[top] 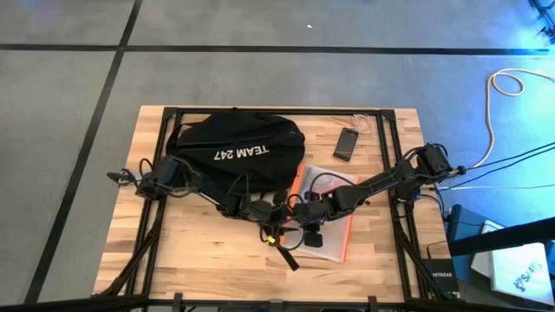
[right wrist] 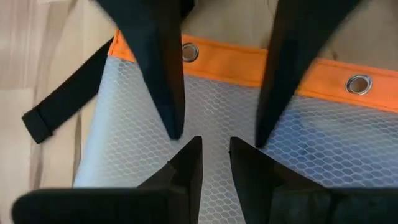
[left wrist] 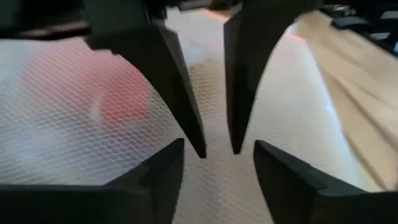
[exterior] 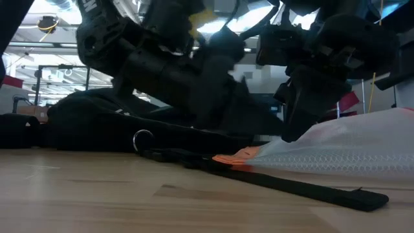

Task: Unpack backpack
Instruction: Remove the orange scented candle from the zipper pouch

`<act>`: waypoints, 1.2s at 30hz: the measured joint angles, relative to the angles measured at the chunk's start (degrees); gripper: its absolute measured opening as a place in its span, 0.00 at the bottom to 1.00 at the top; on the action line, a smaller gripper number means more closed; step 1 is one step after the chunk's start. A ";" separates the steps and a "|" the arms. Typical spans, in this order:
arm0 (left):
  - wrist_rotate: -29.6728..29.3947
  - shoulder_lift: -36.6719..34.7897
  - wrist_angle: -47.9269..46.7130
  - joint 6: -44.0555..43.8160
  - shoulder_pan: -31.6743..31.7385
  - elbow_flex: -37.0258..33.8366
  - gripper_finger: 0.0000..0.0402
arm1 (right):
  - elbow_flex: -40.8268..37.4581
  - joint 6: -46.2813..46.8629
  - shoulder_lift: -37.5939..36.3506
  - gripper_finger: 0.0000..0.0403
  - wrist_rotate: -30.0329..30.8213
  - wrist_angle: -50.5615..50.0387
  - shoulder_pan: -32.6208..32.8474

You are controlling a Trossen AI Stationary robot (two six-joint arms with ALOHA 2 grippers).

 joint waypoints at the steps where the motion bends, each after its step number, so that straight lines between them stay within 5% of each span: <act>1: -0.38 0.65 -0.48 -0.03 0.02 0.72 0.50 | 0.28 -0.15 0.00 0.16 -0.23 -1.55 0.00; 9: -0.84 4.75 -8.12 -1.71 0.65 7.80 0.69 | 1.67 -1.19 -3.09 0.16 -1.40 -12.66 -0.04; 16: 1.07 5.41 -10.56 -13.24 2.58 8.71 0.70 | 1.69 -1.40 -4.00 0.16 -0.99 -15.95 -0.04; 36: 0.87 5.48 -11.16 -12.37 2.54 8.57 0.70 | 0.05 6.28 -3.32 0.16 -0.45 -32.17 -0.37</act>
